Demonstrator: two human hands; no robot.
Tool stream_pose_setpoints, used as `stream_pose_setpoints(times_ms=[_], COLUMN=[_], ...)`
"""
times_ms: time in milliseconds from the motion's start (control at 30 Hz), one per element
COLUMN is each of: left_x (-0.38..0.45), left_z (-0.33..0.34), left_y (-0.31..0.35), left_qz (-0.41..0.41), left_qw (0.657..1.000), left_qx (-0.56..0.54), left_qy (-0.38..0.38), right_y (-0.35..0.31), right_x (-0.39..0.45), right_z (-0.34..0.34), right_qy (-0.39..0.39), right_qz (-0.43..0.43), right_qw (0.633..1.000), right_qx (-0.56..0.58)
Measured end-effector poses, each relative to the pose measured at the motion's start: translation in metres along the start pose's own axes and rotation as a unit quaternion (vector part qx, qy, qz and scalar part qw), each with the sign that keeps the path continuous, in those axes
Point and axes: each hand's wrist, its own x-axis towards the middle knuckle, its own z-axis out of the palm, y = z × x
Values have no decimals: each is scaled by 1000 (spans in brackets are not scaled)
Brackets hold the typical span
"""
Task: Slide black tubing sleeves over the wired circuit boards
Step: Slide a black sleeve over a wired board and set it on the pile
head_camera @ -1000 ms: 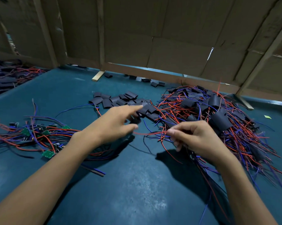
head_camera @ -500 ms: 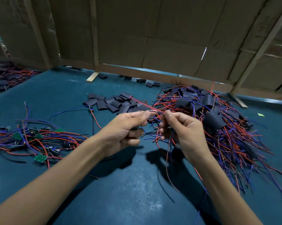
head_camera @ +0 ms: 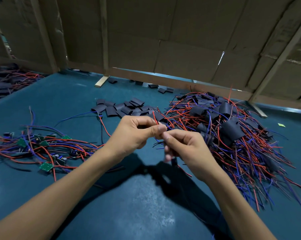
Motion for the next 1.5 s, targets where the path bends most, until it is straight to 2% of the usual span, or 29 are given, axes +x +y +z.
stream_pose_setpoints(times_ms=[67, 167, 300, 467, 600, 733, 867, 967, 1033, 1200, 1500], left_x=[1, 0, -3, -6, -7, -9, -8, -9, -9, -10, -10], left_z=[-4, -10, -11, -9, -6, -3, -3, -3, -3, -5, -5], left_y=[3, 2, -1, -1, 0, 1, -1, -2, -1, -2, -2], left_qz=[35, 90, 167, 229, 221, 203, 177, 176, 179, 212, 195], left_qw=[998, 984, 952, 923, 920, 936, 949, 948, 942, 889, 885], left_qx=[57, 146, 254, 309, 324, 288, 260, 266, 284, 402, 422], left_qy=[17, 38, 26, -2, -12, -7, -10, -19, -32, -63, -33], right_y=[-2, -5, -9, -11, -12, -12, -14, -13, -12, -8, -10], right_x=[1, 2, -2, -5, -5, -5, -7, -8, -7, -5, -5], right_z=[-4, -13, -16, -10, -8, -7, -9, -11, -12, -9, -7], right_qy=[32, 71, 41, 8, 11, -8, -19, 7, 10, -34, -37], right_qz=[-2, -51, -53, -53, -77, -118, -115, -92, -62, 3, 13], right_qw=[999, 995, 997, 997, 996, 992, 991, 992, 992, 990, 992], right_qx=[3, -53, -49, -62, -50, -53, -62, -90, -111, -134, -117])
